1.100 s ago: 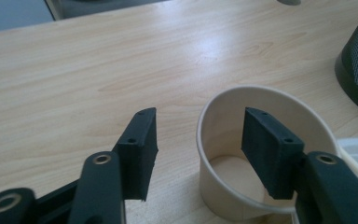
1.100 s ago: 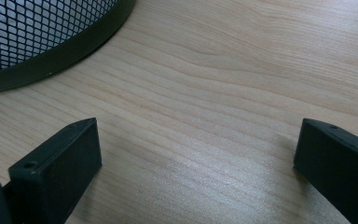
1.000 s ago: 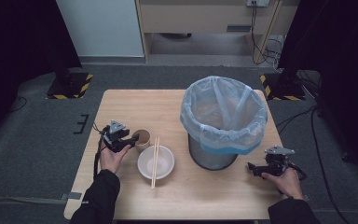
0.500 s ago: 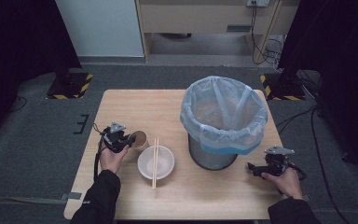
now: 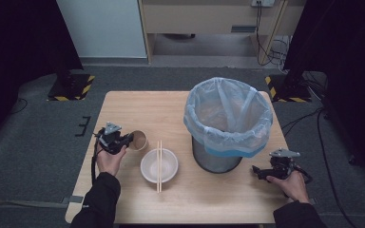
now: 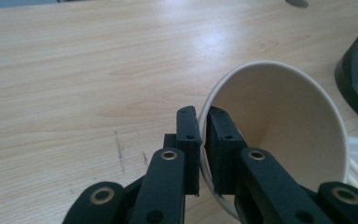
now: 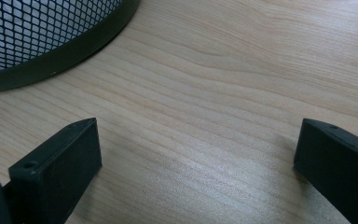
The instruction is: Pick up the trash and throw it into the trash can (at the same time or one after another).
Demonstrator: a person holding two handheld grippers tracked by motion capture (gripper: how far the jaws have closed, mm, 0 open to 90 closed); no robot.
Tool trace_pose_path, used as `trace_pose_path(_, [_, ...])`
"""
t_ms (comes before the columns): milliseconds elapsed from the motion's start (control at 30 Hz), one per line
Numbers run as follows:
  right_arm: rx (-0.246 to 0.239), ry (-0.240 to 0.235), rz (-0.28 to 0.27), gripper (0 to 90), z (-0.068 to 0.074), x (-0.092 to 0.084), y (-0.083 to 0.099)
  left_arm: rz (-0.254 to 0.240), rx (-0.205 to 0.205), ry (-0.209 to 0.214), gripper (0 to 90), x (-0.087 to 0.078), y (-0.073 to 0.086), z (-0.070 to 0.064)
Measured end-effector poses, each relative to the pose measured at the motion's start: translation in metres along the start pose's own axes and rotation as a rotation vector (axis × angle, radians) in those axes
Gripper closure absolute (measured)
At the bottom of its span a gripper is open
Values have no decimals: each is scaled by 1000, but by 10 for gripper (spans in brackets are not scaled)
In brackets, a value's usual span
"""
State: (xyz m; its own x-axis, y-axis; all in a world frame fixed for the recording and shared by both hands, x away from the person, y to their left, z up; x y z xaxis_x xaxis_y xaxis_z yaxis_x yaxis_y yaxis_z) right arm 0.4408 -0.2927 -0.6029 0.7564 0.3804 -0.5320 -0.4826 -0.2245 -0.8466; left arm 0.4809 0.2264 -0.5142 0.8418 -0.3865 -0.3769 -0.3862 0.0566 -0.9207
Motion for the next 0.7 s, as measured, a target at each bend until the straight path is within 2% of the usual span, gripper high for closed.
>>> trace_pose_path(400, [-6, -4, -2, 9, 0, 0, 0, -204, -43, -19, 838, -37, -46, 11])
trace_pose_path(533, [-6, -4, -2, 9, 0, 0, 0, -259, -63, -20, 838, -48, -59, 15])
trace_pose_path(700, [-6, -4, -2, 9, 0, 0, 0, -323, -73, -10, 838, -60, -75, 13])
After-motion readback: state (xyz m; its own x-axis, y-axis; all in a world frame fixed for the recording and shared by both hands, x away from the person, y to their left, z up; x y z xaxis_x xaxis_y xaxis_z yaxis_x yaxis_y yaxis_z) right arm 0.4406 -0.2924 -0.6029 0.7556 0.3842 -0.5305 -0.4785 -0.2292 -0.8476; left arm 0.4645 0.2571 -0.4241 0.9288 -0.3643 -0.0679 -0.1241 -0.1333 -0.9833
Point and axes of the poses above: each handheld gripper's, and its own axes: x roughly forward along the jaws, y roughly out of its underside, z roughly to its left, the point moved 9 cm from there along x, roughly forward along the jaws, and after that the axes turned 13 degrees about -z, right-handed, at the moved point
